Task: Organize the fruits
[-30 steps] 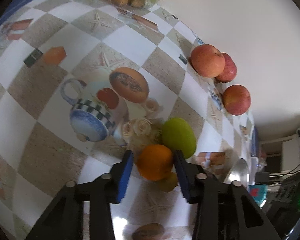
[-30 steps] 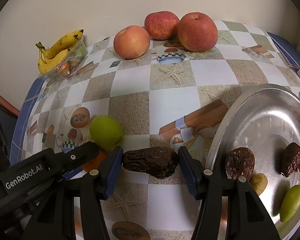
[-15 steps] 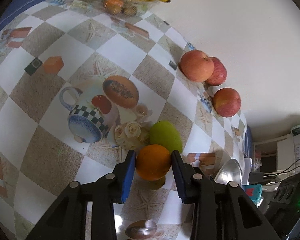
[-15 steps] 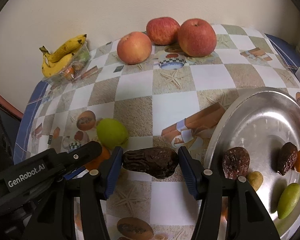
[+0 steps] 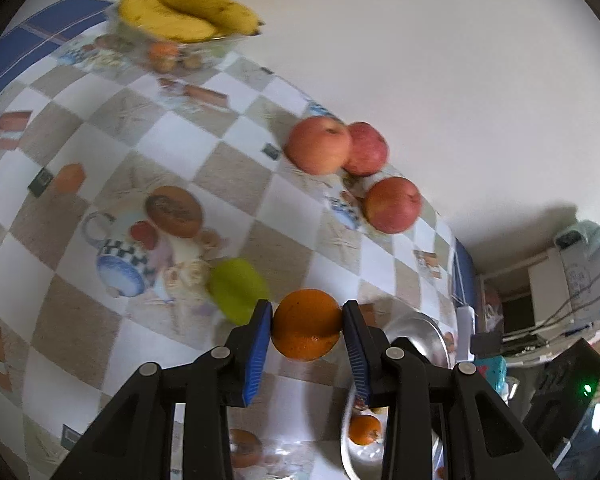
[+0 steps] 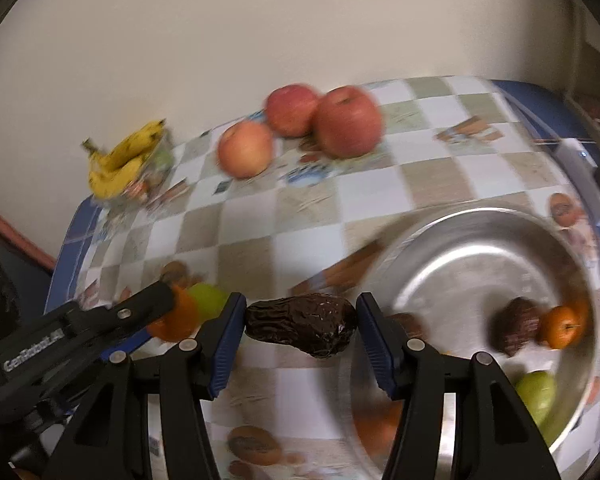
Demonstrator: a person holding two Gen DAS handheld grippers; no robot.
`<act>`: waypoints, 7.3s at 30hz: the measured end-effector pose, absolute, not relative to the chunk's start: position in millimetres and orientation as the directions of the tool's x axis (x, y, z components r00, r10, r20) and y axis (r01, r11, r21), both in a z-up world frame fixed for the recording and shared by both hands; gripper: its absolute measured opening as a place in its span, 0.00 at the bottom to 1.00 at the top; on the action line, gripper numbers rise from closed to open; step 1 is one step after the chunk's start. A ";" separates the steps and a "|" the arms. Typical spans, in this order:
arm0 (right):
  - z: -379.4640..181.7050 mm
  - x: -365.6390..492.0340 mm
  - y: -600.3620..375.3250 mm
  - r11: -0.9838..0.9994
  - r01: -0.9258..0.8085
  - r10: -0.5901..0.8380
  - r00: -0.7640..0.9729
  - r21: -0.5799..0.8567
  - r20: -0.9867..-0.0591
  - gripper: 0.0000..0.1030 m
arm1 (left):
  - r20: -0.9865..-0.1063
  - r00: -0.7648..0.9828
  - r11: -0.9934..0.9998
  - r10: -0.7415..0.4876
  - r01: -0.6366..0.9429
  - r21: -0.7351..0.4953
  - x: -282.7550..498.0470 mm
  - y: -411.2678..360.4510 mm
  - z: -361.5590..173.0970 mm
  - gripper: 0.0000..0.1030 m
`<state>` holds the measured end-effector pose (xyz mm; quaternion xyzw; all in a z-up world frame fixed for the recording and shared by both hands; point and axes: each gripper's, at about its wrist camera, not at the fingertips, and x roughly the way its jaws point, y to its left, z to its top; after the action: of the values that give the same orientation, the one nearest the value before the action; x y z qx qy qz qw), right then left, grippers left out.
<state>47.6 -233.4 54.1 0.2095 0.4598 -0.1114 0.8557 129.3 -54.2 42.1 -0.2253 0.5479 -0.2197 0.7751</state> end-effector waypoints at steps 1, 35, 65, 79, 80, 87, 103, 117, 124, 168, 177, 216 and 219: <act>55.5 44.3 -241.2 0.882 0.406 -0.026 0.548 0.239 -0.836 0.57 | -0.749 0.300 0.802 -0.590 0.113 -0.587 127.5 -61.0 44.5 0.37; 11.4 21.8 -361.6 0.756 0.639 -0.218 0.444 0.137 -0.869 0.57 | -0.747 0.142 0.742 -0.650 0.330 -0.583 101.3 -207.5 -8.8 0.37; 46.5 23.0 -324.0 0.804 0.589 -0.238 0.440 0.078 -0.866 0.61 | -0.794 0.228 0.819 -0.563 0.287 -0.498 106.2 -147.6 41.5 0.50; 53.8 57.6 -244.5 0.901 0.433 -0.209 0.465 0.015 -0.860 0.75 | -0.889 0.418 0.981 -0.189 0.051 -0.185 144.1 -20.1 44.3 0.91; 54.1 60.3 -236.6 0.911 0.413 -0.200 0.475 0.016 -0.857 0.77 | -0.886 0.437 0.987 -0.154 0.034 -0.155 145.9 -11.0 44.7 0.96; 51.5 75.7 -194.5 0.952 0.305 -0.142 0.517 0.027 -0.844 0.93 | -0.877 0.471 0.992 -0.096 -0.026 -0.123 151.1 22.3 49.6 1.00; 4.3 94.7 -129.7 0.987 0.125 0.039 0.434 0.103 -0.900 0.67 | -0.930 0.342 0.985 -0.132 -0.062 -0.163 158.5 24.9 8.5 1.00; -12.7 95.1 -129.4 0.988 0.114 0.048 0.393 0.101 -0.918 0.32 | -0.927 0.295 0.963 -0.231 -0.067 -0.261 163.3 11.5 -2.9 1.00; -13.4 93.8 -136.7 0.986 0.135 0.037 0.395 0.098 -0.918 0.27 | -0.910 0.281 0.944 -0.306 -0.037 -0.329 166.2 -3.1 -5.7 0.99; 41.7 26.3 -200.5 0.940 0.291 0.004 0.506 0.176 -0.862 0.27 | -0.798 0.237 0.833 -0.553 0.145 -0.534 104.7 -61.4 35.2 0.44; 34.4 -13.6 -277.7 0.870 0.486 -0.148 0.419 0.083 -0.896 0.27 | -0.794 0.085 0.776 -0.602 0.297 -0.556 75.3 -142.1 31.1 0.44; 42.4 -63.2 -224.3 0.893 0.442 -0.142 0.457 0.085 -0.878 0.89 | -0.892 0.384 0.949 -0.237 0.288 -0.128 16.3 -30.0 48.8 1.00; 45.6 -68.2 -218.7 0.897 0.434 -0.147 0.469 0.082 -0.871 0.89 | -0.896 0.396 0.957 -0.200 0.274 -0.093 12.8 -23.3 49.1 1.00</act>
<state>-68.2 -218.7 45.6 0.1475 0.4855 -0.1721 0.8444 12.8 -23.3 49.1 0.0347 0.5311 -0.1419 0.8346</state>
